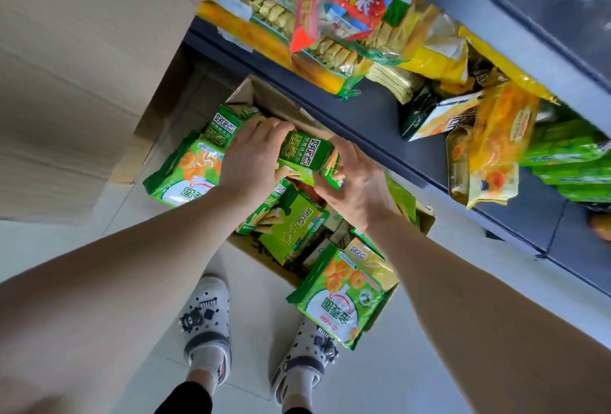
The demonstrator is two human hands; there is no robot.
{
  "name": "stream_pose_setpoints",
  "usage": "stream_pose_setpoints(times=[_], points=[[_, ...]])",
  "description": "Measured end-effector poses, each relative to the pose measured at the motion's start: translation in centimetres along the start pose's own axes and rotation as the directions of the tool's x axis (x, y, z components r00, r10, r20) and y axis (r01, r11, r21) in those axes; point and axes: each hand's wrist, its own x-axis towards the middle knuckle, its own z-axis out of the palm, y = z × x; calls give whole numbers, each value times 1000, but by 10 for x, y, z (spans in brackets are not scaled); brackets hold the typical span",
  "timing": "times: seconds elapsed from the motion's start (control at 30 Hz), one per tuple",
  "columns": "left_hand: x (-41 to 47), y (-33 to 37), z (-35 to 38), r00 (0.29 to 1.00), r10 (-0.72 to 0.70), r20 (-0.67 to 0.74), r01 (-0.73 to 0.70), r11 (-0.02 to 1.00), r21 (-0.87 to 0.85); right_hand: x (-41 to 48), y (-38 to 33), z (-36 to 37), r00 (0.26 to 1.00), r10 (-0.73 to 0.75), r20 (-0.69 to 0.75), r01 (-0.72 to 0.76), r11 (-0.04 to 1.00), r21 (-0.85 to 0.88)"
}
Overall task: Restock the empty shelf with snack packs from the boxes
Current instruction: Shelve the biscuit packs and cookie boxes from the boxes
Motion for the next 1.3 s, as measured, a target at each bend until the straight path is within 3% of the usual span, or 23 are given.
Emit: stream_pose_setpoints(times=[0.07,0.13,0.2,0.3,0.47,0.57,0.63,0.73,0.8,0.97,1.13,1.3], points=[[5,9,1,1000,29,9,-29,999,22,-13,9,-7,1000,-6,8,6,999,32],[5,15,6,1000,0,21,-1,1000,20,-29,20,-6,990,128,60,-129,991,17],[2,19,10,991,-132,18,133,989,-62,-48,33,-2,927,331,173,-304,938,-167],[-7,25,10,941,-338,25,337,924,-182,-76,45,2,801,522,294,-344,802,-488],[-26,37,3,883,-459,96,466,836,-291,-87,61,-6,889,417,192,-243,782,-574],[-31,44,-10,831,-540,135,544,737,-401,-83,66,-43,871,483,87,-424,830,-362],[-35,54,-26,809,-570,145,566,686,-458,-77,64,-76,794,601,86,-584,795,-164],[-44,76,-58,788,-591,170,595,662,-456,-71,61,-128,585,779,225,-809,582,87],[-56,94,-84,799,-570,193,595,698,-399,-76,50,-162,518,802,297,-854,468,227],[-105,143,-170,816,-549,184,574,731,-369,-105,-4,-249,476,806,353,-837,290,465],[-150,189,-257,802,-584,128,564,669,-485,-142,-60,-331,486,810,329,-790,246,562],[-188,215,-330,842,-516,156,487,605,-630,-174,-117,-405,561,805,193,-624,259,737]])
